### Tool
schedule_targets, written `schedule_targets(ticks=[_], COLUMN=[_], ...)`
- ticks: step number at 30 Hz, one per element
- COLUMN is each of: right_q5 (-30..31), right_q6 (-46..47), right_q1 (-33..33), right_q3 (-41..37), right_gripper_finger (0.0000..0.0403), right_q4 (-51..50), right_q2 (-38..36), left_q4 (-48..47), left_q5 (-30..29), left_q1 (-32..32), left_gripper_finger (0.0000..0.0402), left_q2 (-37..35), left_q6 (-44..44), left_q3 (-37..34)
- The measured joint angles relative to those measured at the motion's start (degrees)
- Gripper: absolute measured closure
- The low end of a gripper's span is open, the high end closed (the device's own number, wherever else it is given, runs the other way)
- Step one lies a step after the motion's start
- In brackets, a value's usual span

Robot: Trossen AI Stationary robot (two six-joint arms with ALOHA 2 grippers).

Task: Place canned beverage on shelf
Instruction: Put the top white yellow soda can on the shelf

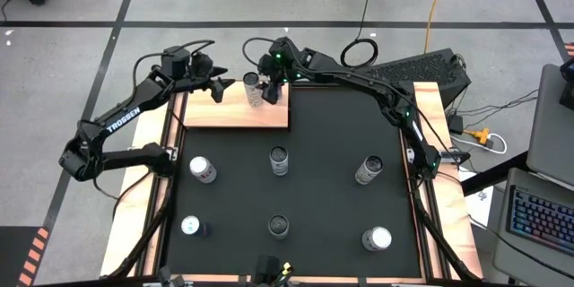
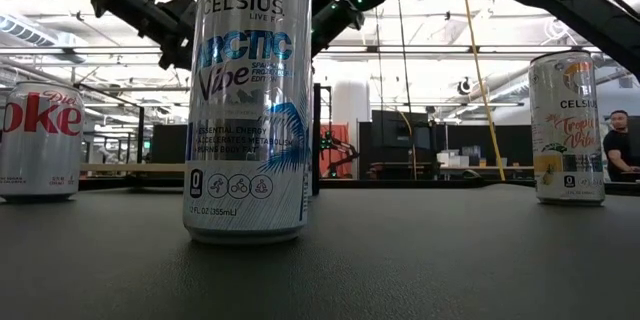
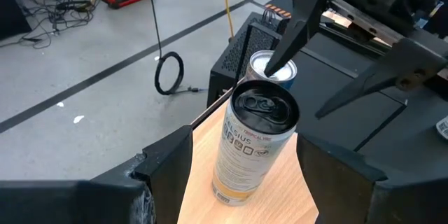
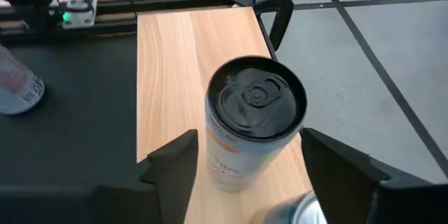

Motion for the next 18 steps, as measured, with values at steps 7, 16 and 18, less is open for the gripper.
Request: schedule_targets(ticks=[7,16,18], right_q5=[2.9,4.6,4.7], right_q6=[5.1,6.8,7.5], right_q1=[0.1,1.0,1.2], right_q3=[0.0,0.0,0.0], right_gripper_finger=[0.0219,0.0232,0.0232], right_q4=[1.4,2.6,2.6], right_q2=[0.0,0.0,0.0], left_q4=[0.0,0.0,0.0], left_q5=[0.0,0.0,0.0], left_q1=[0.0,0.0,0.0], left_gripper_finger=[0.0141,0.0141,0.0141], left_q2=[0.0,0.0,0.0], left_q6=[0.0,0.0,0.0], left_q3=[0.0,0.0,0.0])
